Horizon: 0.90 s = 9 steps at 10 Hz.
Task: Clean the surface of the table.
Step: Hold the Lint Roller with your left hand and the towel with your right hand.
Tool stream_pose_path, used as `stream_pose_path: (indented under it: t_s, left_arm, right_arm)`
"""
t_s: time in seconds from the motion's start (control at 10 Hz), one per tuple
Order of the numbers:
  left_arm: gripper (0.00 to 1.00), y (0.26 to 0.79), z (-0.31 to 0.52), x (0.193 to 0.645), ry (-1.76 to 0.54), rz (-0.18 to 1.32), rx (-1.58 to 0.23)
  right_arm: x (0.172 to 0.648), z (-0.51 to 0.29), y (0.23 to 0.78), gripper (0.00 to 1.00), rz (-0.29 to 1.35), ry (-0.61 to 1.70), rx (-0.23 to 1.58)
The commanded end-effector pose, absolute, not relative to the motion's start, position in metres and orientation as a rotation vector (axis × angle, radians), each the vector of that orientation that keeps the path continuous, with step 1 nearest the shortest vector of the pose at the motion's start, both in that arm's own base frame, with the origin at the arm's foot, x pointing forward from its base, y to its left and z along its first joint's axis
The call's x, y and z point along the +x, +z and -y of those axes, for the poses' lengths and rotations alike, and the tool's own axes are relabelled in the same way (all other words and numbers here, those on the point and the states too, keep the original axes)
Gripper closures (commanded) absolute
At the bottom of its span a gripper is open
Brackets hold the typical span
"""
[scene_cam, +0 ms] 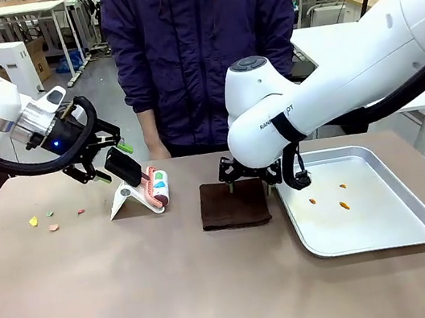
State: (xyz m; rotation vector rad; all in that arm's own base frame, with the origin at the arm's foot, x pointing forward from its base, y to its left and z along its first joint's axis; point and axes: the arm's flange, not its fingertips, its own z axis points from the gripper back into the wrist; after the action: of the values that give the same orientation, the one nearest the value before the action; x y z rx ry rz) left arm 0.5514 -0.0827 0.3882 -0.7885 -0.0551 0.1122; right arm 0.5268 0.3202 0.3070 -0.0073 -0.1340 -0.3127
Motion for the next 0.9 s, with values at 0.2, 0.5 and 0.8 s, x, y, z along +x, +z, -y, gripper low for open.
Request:
stream_pose_path:
  t_s: [0.2,0.5,0.8]
  left_arm:
    - [0.00,0.3891,0.0870,0.5578,0.088,0.059,-0.821]
    - [0.59,0.3902,0.0912,0.5600,0.104,0.071,-0.849]
    - [1.00,0.3919,0.0926,0.5591,0.105,0.081,-0.857]
  right_arm:
    - [0.5297,-0.3207,0.2989,0.00,0.112,-0.331,-0.004]
    - [0.5295,-0.3201,0.2981,0.60,0.078,-0.322,0.012]
    - [0.5285,-0.3187,0.2959,0.65,0.032,-0.297,0.054]
